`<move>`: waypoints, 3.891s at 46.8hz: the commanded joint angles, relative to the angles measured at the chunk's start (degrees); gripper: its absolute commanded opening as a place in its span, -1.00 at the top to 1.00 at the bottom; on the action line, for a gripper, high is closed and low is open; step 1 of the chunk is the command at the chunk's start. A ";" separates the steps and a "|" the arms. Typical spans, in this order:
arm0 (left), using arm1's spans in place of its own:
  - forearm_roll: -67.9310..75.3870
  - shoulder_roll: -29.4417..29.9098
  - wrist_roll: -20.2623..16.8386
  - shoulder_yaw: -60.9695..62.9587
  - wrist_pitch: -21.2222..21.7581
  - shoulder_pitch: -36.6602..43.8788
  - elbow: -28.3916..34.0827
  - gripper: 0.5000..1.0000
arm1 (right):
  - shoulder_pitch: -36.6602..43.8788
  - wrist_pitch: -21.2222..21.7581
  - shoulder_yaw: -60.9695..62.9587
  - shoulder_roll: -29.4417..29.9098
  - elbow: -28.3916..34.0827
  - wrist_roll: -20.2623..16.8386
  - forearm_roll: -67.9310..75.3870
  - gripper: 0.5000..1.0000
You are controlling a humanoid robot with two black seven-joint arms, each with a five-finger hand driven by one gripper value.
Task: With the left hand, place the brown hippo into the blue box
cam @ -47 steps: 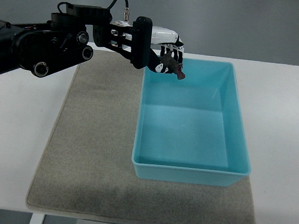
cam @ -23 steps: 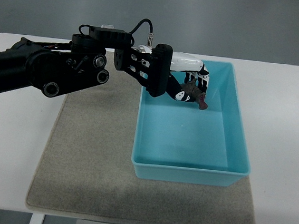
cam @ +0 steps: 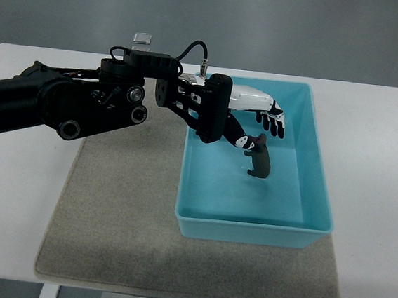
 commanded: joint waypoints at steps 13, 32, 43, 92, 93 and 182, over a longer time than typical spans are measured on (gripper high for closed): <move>-0.62 0.06 -0.10 -0.51 0.35 -0.35 4.90 0.23 | 0.02 -0.02 0.00 0.00 0.00 -0.02 0.00 -0.74; -2.29 0.14 -0.36 -1.04 4.56 -0.44 15.63 0.20 | 0.02 -0.02 0.00 0.00 0.00 0.06 0.00 -0.74; -4.14 0.41 -0.36 -1.92 10.01 0.00 17.47 -0.98 | 0.02 -0.02 0.00 0.00 0.00 0.06 0.00 -0.74; -60.12 -6.27 0.43 -4.90 18.63 3.16 34.52 -0.98 | -0.06 -0.02 0.00 0.00 0.00 0.06 0.00 -0.74; -61.00 -6.36 0.52 -5.34 18.63 3.25 34.70 -0.98 | 0.02 -0.02 0.00 0.00 0.00 -0.02 0.00 -0.74; -87.28 -3.63 -4.93 -16.69 -10.81 9.67 42.87 -0.99 | 0.02 -0.02 0.00 0.00 0.00 0.06 0.00 -0.74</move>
